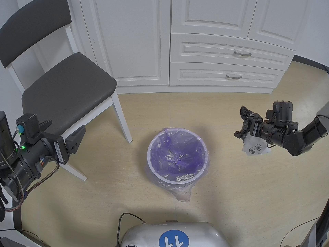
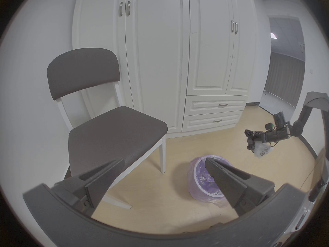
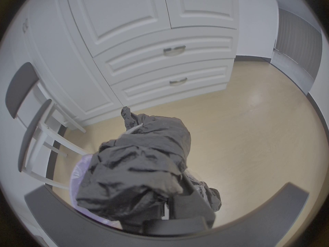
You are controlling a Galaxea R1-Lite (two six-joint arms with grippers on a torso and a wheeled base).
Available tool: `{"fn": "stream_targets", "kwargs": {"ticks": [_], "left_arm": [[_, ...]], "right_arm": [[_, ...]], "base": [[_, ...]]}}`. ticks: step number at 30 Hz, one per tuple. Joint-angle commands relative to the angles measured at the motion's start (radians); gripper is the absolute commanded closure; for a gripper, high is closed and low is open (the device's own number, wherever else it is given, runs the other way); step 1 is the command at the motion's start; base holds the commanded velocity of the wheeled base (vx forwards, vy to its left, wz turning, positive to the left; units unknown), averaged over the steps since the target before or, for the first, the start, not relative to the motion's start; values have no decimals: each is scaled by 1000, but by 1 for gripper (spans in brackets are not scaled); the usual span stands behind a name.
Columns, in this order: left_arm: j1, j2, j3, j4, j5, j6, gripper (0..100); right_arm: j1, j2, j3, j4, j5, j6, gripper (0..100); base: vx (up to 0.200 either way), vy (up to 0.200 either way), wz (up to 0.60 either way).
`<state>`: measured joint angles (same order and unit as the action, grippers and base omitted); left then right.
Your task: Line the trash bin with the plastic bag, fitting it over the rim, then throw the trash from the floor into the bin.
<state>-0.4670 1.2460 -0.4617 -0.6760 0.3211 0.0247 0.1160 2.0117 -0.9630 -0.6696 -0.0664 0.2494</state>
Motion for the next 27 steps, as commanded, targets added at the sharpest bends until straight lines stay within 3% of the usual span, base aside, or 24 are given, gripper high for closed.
{"fn": "stream_targets", "kwargs": {"ticks": [1, 8, 13, 20, 27], "left_arm": [[13, 0, 0, -1, 0, 0, 0], [27, -3, 20, -2, 1, 55, 0], [53, -20, 52, -28, 7, 169, 0], [54, -33, 77, -57, 1, 166, 0], [53, -54, 101, -57, -5, 170, 0]], "right_arm": [[53, -162, 66, -21, 0, -4, 100], [126, -275, 105, -22, -1, 2, 100], [212, -350, 148, -22, 0, 1, 100], [284, -363, 171, -22, -3, -1, 100], [297, -352, 178, -22, -1, -1, 100]], "base": [[0, 0, 0], [0, 0, 0], [0, 0, 0], [0, 0, 0], [0, 0, 0]]}}
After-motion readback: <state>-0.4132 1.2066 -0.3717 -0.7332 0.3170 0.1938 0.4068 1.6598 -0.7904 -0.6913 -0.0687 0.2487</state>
